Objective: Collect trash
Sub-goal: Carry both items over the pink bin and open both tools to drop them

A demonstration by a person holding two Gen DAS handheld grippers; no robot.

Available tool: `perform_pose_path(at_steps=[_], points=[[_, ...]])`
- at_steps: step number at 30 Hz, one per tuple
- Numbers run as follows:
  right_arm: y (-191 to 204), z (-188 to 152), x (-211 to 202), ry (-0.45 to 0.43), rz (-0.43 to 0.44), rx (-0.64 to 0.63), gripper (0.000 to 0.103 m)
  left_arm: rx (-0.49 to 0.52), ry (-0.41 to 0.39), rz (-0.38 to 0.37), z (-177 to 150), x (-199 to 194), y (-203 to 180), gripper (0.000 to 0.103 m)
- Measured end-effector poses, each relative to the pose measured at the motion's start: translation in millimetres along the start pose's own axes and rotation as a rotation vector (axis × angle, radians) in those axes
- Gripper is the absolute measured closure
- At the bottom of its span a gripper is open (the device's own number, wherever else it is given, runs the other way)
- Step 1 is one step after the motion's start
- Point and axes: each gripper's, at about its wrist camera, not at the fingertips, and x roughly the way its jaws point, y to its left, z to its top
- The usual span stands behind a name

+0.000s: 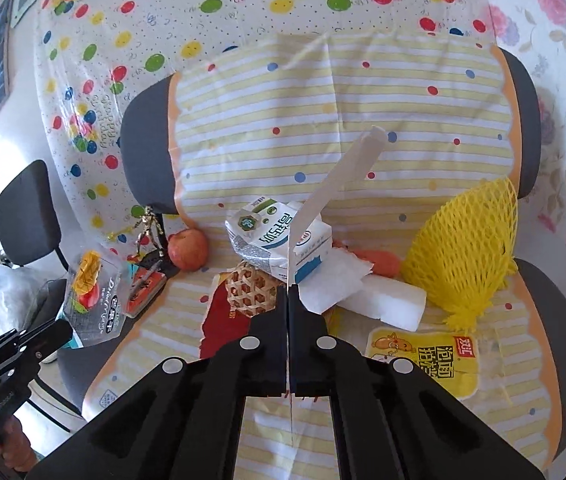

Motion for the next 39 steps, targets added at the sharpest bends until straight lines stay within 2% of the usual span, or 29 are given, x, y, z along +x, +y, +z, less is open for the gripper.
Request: perform_pose_path(at_steps=[2, 6, 12, 19, 21, 22, 23, 28, 31, 34, 35, 39], points=[[2.1, -6.9, -17.3, -0.005, 0.011, 0.004, 0.102, 0.012, -0.004, -0.015, -2.2, -8.0, -6.4, 0.092], [6.6, -33.2, -50.7, -0.007, -0.021, -0.019, 0.102, 0.054, -0.004, -0.08, -14.9, -21.3, -29.0, 0.092], [-9.9, -84.4, -101.6, -0.009, -0.083, 0.007, 0.102, 0.118, 0.027, -0.185, -43.4, -28.0, -74.6, 0.092], [-38.5, -129.9, -170.0, -0.012, -0.265, 0.042, 0.102, 0.22, 0.031, -0.341, -71.0, -36.1, -142.8, 0.092], [-47.6, -140.4, -187.5, -0.01, -0.321, 0.063, 0.102, 0.247, 0.054, -0.436, -77.4, -36.6, -168.7, 0.092], [-52.4, -146.1, -196.1, -0.006, -0.352, 0.078, 0.102, 0.254, 0.058, -0.46, -79.1, -37.1, -175.7, 0.092], [-57.0, -150.9, -203.0, -0.005, -0.375, 0.097, 0.102, 0.27, 0.061, -0.505, -81.9, -38.1, -189.9, 0.091], [-82.3, -185.9, -220.9, 0.03, -0.461, 0.176, 0.102, 0.28, 0.072, -0.623, -100.3, -37.1, -224.2, 0.091], [-102.7, -209.6, -217.6, 0.065, -0.485, 0.233, 0.102, 0.287, 0.106, -0.639, -113.1, -28.9, -230.7, 0.091], [-124.8, -227.1, -208.5, 0.102, -0.509, 0.284, 0.1, 0.293, 0.133, -0.624, -117.1, -18.8, -229.8, 0.091], [-130.2, -230.1, -205.5, 0.11, -0.519, 0.292, 0.097, 0.291, 0.137, -0.62, -117.8, -16.7, -228.7, 0.091], [-146.7, -237.0, -195.3, 0.141, -0.541, 0.308, 0.097, 0.294, 0.137, -0.606, -117.1, -15.3, -227.0, 0.091]])
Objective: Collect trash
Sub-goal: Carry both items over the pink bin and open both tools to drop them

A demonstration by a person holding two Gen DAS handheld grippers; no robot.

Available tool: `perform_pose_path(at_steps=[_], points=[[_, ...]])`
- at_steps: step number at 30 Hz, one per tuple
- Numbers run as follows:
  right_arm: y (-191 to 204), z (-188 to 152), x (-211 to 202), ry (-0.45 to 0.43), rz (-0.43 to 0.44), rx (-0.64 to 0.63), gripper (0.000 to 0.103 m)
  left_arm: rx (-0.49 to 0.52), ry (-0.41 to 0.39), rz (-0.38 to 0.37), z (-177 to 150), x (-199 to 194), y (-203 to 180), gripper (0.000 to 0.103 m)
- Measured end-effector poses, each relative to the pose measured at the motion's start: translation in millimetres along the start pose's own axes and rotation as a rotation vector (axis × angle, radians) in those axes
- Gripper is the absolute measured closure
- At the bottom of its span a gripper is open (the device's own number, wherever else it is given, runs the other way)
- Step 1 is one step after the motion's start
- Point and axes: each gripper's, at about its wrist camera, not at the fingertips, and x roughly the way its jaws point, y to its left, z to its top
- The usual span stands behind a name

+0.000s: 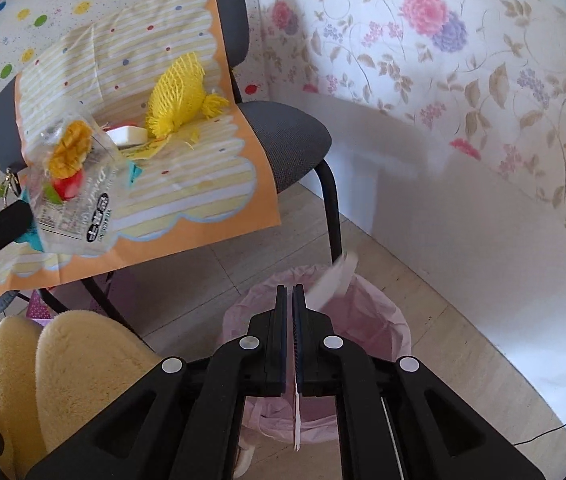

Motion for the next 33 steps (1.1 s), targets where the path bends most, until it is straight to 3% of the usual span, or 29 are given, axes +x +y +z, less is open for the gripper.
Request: perform_pose_path(at_steps=[7, 17, 27, 33], points=[[-10.3, 8.8, -16.5, -0.061, 0.04, 0.04, 0.097, 0.031, 0.022, -0.02, -4.2, 7.0, -10.1, 0.091], [-31.8, 15.8, -55.4, -0.154, 0.005, 0.066, 0.093, 0.109, 0.143, -0.223, -14.2, 50.3, -56.2, 0.091], [-53.7, 13.5, -42.0, -0.126, -0.015, 0.099, 0.091, 0.128, 0.314, -0.264, -36.0, 112.5, -73.9, 0.089], [-59.0, 13.0, -35.8, -0.114, -0.023, 0.113, 0.084, 0.071, 0.408, -0.297, -41.1, 142.4, -65.0, 0.088]])
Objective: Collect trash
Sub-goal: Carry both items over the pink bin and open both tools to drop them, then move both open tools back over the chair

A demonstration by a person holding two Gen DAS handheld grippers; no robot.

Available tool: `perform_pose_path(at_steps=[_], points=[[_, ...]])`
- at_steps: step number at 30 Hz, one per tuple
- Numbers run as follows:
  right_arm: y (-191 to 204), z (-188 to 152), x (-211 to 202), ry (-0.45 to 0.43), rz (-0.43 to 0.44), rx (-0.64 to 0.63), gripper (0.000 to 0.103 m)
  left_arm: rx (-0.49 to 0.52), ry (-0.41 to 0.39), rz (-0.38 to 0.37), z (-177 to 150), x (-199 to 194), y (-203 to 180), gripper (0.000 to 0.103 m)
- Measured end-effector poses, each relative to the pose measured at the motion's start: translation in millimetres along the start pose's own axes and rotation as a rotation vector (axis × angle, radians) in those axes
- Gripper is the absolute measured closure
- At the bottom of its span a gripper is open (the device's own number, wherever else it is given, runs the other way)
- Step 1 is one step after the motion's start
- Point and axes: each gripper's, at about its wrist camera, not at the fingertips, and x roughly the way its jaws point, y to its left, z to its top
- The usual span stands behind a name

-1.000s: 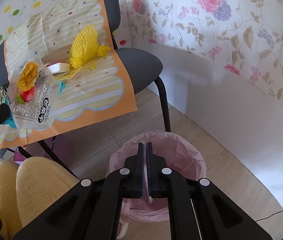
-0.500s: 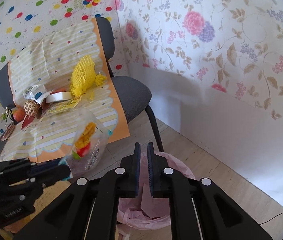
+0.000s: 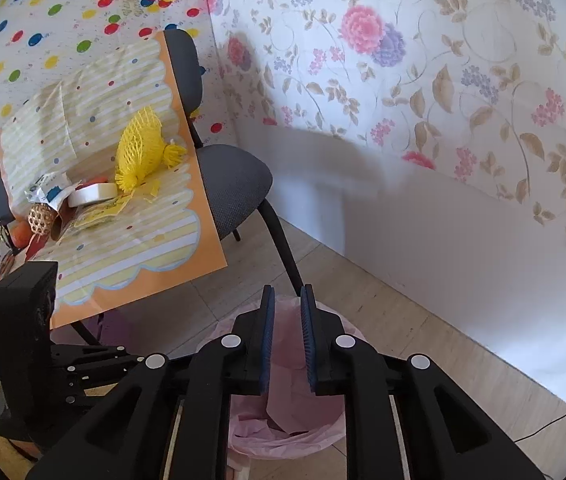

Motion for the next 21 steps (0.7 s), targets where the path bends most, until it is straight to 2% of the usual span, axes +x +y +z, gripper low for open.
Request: perform_pose_path(at_steps=[4, 6, 9, 11, 15, 21], points=[[-1.9, -2.2, 2.9, 0.012, -0.008, 0.008, 0.08, -0.03, -0.014, 0.019, 2.7, -1.6, 7.0, 0.084], [-1.4, -4.9, 5.4, 0.025, -0.011, 0.008, 0.079, -0.033, -0.049, 0.077, 4.3, -11.9, 8.4, 0.077], [0.6, -13.8, 12.5, 0.049, 0.006, 0.007, 0.079, -0.016, -0.106, 0.204, 1.9, -33.3, 9.1, 0.075], [3.7, -20.2, 15.0, 0.048, 0.02, 0.002, 0.078, -0.027, -0.127, 0.261, -1.9, -45.6, 12.9, 0.075], [21.8, -29.0, 20.4, 0.075, 0.023, -0.031, 0.078, -0.058, -0.164, 0.336, -11.6, -72.0, 22.5, 0.071], [62.8, -20.2, 24.1, 0.113, 0.116, -0.067, 0.077, -0.144, -0.208, 0.425, -23.8, -117.7, 45.9, 0.066]])
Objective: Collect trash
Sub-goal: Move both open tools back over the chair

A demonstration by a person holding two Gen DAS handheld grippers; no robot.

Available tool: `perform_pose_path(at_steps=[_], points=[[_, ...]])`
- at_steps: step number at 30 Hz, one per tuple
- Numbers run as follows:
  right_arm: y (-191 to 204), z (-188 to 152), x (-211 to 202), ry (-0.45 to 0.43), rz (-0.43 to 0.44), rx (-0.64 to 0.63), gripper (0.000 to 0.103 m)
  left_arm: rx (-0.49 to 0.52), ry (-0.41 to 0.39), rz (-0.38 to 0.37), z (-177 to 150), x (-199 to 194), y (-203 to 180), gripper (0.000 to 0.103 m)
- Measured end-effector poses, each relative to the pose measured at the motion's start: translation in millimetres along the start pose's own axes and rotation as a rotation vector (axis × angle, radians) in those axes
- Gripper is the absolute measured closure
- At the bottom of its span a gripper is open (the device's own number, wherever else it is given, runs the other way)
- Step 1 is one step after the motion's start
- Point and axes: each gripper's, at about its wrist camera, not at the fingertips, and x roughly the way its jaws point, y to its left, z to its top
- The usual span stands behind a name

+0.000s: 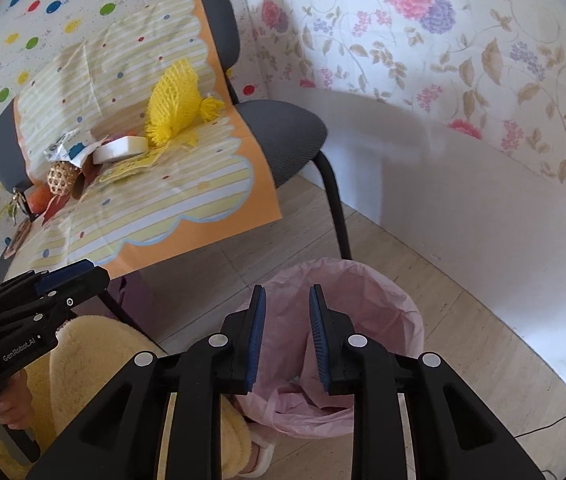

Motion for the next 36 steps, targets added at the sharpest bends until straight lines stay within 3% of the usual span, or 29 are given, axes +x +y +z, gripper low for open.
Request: perform_pose_path(at_steps=[3, 11, 14, 20, 24, 36], points=[[27.5, 12.4, 0.7, -0.015, 0.035, -0.055, 0.063, -0.056, -0.025, 0.048, -0.1, -17.7, 26.2, 0.061], [99.2, 48.7, 13.5, -0.05, 0.129, -0.196, 0.051, -0.158, -0.087, 0.249, -3.0, -58.1, 98.3, 0.047], [126.0, 64.7, 24.5, -0.068, 0.146, -0.268, 0.041, -0.201, -0.107, 0.303, -1.8, -68.5, 124.2, 0.046], [165.9, 89.3, 67.9, -0.04, 0.161, -0.345, 0.04, -0.294, -0.126, 0.345, 0.9, -74.0, 169.8, 0.046], [184.5, 103.3, 90.9, -0.039, 0.18, -0.353, 0.033, -0.321, -0.122, 0.365, 3.6, -71.0, 186.3, 0.045], [241.3, 153.8, 143.0, -0.041, 0.229, -0.406, 0.032, -0.374, -0.108, 0.446, 21.9, -69.2, 236.1, 0.04]])
